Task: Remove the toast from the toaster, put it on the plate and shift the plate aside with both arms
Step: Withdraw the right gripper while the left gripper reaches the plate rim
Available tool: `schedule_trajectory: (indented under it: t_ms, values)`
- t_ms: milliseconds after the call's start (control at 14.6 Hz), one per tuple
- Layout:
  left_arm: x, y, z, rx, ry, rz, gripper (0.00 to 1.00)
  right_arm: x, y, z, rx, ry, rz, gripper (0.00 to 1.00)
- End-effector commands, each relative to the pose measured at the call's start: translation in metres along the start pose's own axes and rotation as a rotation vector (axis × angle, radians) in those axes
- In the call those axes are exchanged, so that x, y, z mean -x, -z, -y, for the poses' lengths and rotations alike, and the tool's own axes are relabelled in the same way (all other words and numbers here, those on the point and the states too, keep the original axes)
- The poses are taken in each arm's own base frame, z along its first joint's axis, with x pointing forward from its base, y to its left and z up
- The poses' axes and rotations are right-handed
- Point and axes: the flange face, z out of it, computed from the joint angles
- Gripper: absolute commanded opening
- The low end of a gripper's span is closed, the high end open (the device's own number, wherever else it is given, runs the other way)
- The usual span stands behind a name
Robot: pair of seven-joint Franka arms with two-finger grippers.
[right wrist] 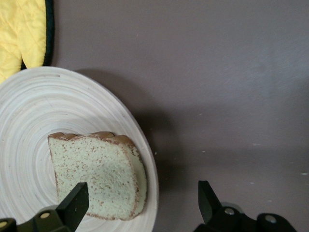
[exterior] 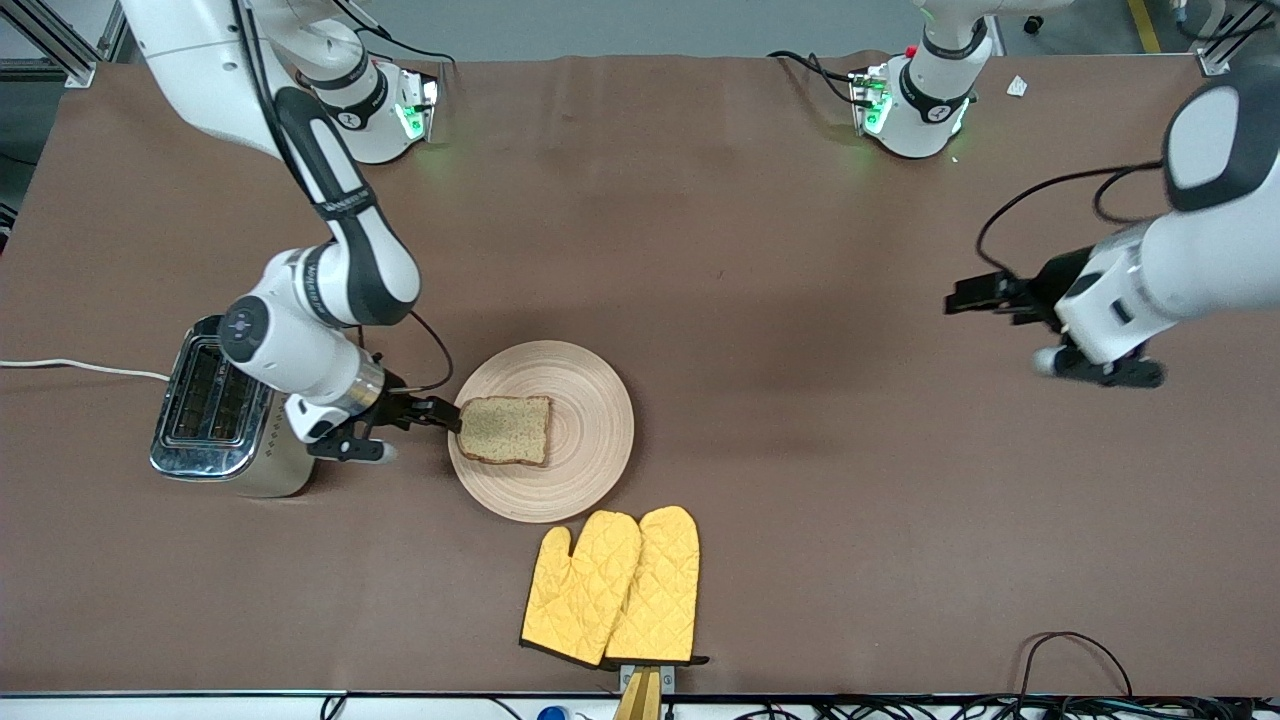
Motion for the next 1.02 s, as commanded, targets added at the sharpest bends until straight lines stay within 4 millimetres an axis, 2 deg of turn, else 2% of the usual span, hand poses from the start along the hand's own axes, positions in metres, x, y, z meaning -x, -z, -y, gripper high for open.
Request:
schedule_trajectory:
  t_ms: [0,68,273,478,546,683,820,956]
  values:
    - [-0.033,-0.048,-0.02,0.159,-0.003,0.03,0.99,0.0,0.044,-0.013,0.0,0.024,0.001,1.0]
    - [-0.044,-0.065,-0.029,0.203,-0.002,0.028,0.99,-0.002,0.061,-0.02,0.008,0.037,-0.002,1.0]
    - [-0.082,-0.142,-0.051,0.381,-0.03,0.027,0.99,-0.01,0.12,-0.043,0.003,0.018,0.052,1.0]
    - [-0.115,-0.234,-0.064,0.502,-0.05,-0.022,0.99,-0.017,0.181,-0.084,0.016,0.069,0.035,1.0]
    - [-0.121,-0.263,-0.071,0.532,-0.05,-0.032,0.99,-0.016,0.194,-0.099,0.014,0.079,0.039,1.0]
    - [-0.124,-0.311,-0.098,0.594,-0.006,-0.057,0.99,-0.013,0.228,-0.127,0.005,0.044,0.06,1.0]
    - [-0.122,-0.347,-0.133,0.622,0.015,-0.087,0.99,-0.003,0.263,-0.137,0.021,0.051,0.075,1.0]
    - [-0.126,-0.373,-0.157,0.639,0.048,-0.143,0.99,0.008,0.311,-0.135,0.093,0.084,0.074,1.0]
